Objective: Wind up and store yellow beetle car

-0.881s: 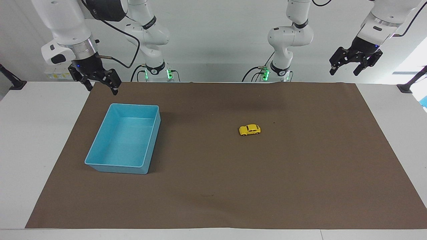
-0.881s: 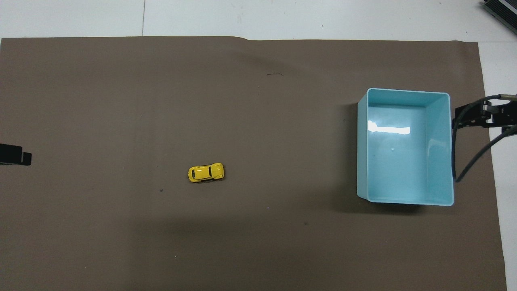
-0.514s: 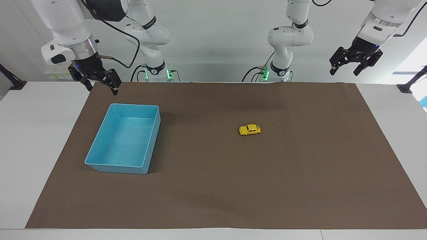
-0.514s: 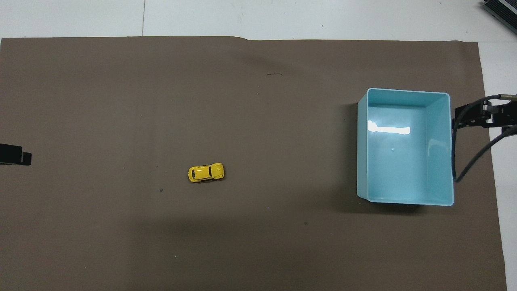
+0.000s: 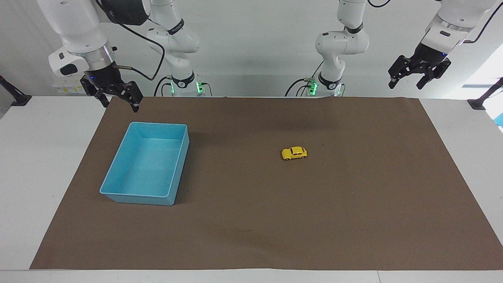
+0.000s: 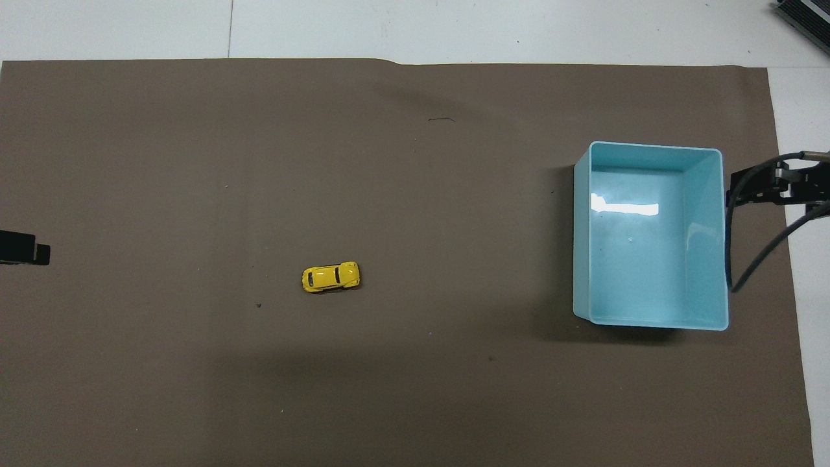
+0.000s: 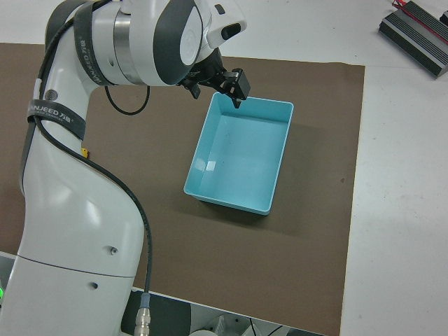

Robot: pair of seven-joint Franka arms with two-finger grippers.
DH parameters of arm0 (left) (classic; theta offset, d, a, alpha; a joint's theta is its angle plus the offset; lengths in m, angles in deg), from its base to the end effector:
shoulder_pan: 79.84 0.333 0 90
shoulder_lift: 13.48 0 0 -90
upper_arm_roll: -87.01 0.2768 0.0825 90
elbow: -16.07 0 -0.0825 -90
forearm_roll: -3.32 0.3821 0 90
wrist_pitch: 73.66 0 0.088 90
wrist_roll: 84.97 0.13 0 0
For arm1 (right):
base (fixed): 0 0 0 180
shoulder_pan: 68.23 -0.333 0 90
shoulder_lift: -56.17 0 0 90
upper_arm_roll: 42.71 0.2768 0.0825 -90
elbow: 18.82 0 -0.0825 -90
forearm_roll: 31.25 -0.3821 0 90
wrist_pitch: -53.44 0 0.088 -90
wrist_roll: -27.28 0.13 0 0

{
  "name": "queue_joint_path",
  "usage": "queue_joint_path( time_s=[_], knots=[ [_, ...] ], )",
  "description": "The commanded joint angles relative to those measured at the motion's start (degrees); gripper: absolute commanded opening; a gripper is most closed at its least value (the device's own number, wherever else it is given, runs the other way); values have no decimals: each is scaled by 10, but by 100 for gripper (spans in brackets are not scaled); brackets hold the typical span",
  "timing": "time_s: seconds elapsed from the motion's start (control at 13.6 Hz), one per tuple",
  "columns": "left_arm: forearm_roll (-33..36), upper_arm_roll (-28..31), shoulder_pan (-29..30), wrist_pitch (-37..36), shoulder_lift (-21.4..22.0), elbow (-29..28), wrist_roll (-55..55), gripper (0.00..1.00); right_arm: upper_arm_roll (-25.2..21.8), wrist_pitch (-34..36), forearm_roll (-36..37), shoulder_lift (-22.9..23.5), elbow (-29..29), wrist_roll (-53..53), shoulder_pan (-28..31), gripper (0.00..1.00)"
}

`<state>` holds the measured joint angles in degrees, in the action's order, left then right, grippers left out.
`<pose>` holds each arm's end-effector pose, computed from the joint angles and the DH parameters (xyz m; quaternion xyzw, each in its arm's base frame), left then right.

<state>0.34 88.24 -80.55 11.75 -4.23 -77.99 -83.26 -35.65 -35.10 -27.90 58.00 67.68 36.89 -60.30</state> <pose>0.4994 -0.0018 0.6073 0.9995 -0.0127 0.0058 0.0275 0.5590 -0.0172 0.5713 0.9954 -0.0921 0.0040 0.0270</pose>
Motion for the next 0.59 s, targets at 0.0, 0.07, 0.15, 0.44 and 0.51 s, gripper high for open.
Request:
queue_joint_path(
  time_s=[0.0, 0.07, 0.15, 0.44, 0.51],
  knots=[
    [6, -6, 9, 2, 12, -11, -4, 100, 1, -14, -7, -14, 18, -2, 6, 100],
    [6, -6, 7, -1, 12, -12, -9, 100, 1, -13, -7, -14, 18, -2, 5, 100],
    [6, -6, 7, -3, 13, -12, -12, 100, 1, -13, -7, -14, 18, -2, 6, 100],
    [6, -6, 9, -2, 12, -11, -26, 100, 1, -14, -7, -14, 18, -2, 5, 100],
    [6, -6, 9, 2, 12, -11, -31, 100, 1, -13, -7, -14, 18, -2, 6, 100]
  ],
)
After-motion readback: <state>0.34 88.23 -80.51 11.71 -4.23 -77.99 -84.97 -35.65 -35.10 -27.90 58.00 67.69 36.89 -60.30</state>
